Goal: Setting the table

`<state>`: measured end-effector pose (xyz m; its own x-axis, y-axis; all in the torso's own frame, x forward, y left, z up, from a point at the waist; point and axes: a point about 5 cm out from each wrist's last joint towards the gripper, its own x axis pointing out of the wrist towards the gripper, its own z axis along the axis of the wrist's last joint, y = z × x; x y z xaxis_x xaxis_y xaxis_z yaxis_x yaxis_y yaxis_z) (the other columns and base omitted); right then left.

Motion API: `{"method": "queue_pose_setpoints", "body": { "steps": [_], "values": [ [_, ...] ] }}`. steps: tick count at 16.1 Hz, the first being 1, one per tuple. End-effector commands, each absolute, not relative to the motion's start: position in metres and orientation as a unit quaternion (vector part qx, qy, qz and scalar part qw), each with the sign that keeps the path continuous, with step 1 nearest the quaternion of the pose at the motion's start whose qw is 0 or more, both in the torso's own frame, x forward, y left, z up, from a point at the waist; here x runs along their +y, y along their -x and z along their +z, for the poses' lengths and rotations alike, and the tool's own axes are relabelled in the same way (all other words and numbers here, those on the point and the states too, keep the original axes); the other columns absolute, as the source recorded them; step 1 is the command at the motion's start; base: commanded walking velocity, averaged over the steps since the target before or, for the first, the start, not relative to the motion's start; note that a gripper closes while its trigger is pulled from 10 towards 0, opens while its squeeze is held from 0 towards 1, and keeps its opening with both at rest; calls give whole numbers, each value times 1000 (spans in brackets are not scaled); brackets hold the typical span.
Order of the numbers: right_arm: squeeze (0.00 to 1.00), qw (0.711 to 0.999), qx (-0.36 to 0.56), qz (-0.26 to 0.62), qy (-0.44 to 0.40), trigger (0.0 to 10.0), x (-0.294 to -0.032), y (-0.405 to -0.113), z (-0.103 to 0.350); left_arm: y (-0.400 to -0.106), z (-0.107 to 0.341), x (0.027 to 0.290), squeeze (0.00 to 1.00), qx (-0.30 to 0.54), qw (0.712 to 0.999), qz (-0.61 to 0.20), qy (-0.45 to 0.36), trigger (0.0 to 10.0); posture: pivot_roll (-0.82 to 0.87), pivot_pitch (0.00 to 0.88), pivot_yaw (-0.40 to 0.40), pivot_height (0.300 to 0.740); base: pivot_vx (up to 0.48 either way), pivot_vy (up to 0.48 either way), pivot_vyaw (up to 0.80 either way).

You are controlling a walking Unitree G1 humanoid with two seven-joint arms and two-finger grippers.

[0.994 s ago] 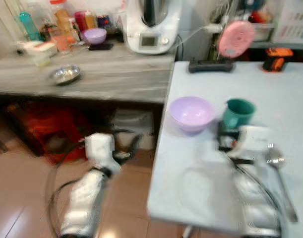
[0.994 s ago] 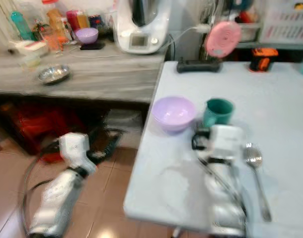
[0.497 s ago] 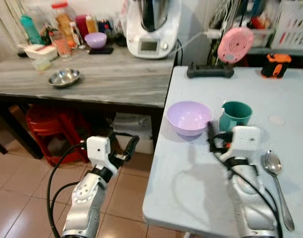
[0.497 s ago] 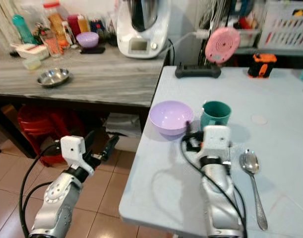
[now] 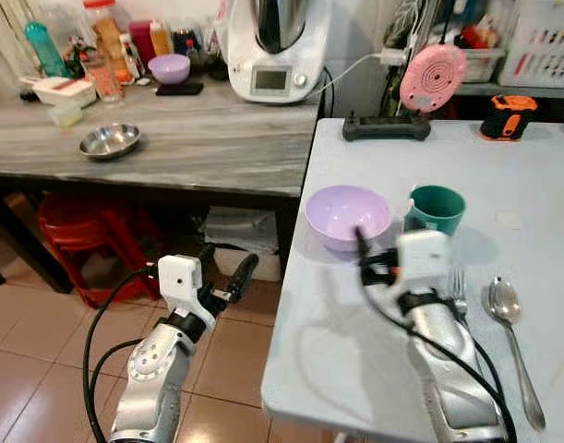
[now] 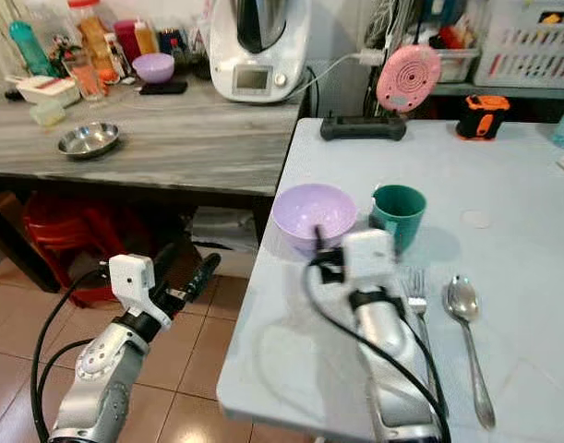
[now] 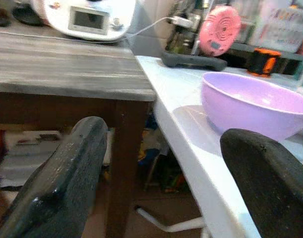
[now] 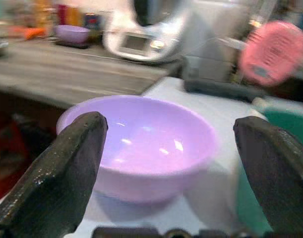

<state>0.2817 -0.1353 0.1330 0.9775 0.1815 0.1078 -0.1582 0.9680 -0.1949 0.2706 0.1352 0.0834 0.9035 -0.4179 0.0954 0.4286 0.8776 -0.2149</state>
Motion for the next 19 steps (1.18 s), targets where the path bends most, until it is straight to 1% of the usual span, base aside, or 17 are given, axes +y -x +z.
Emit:
{"method": "queue_pose_setpoints", "body": {
  "steps": [1, 2, 3, 5, 9, 11, 15, 17, 19],
  "values": [
    [0, 981, -81, 133, 113, 10000, -121, -282, 141, -265, 83, 141, 0, -24, 963, -241, 121, 10000, -76, 6, 80, 740, 0, 0, 0],
    [0, 978, -78, 149, 125, 10000, -117, -282, 139, -262, 83, 141, 0, -24, 960, -252, 120, 10000, -76, 6, 80, 740, 0, 0, 0],
    [0, 972, -67, 176, 140, 10000, -112, -282, 136, -260, 86, 141, 0, -31, 957, -272, 101, 10000, -77, 10, 77, 740, 0, 0, 0],
    [0, 961, -60, 207, 174, 10000, -109, -283, 134, -259, 86, 141, 0, -30, 955, -280, 97, 10000, -77, 12, 77, 740, 0, 0, 0],
    [0, 947, -39, 233, 216, 10000, -118, -295, 138, -256, 86, 137, 0, -29, 947, -302, 106, 10000, -81, 21, 75, 740, 0, 0, 0],
    [0, 941, -10, 244, 235, 10000, -129, -308, 139, -253, 87, 133, 0, -32, 940, -325, 104, 10000, -83, 25, 75, 740, 0, 0, 0],
    [0, 925, 15, 281, 254, 10000, -127, -319, 137, -253, 87, 134, 0, -30, 940, -325, 102, 10000, -82, 30, 77, 740, 0, 0, 0],
    [0, 913, 17, 300, 275, 10000, -122, -328, 138, -251, 87, 134, 0, -27, 939, -328, 101, 10000, -78, 39, 74, 740, 0, 0, 0],
    [0, 902, 23, 309, 302, 10000, -123, -336, 139, -250, 86, 133, 0, -24, 938, -330, 100, 10000, -74, 44, 73, 740, 0, 0, 0]
  ]
}}
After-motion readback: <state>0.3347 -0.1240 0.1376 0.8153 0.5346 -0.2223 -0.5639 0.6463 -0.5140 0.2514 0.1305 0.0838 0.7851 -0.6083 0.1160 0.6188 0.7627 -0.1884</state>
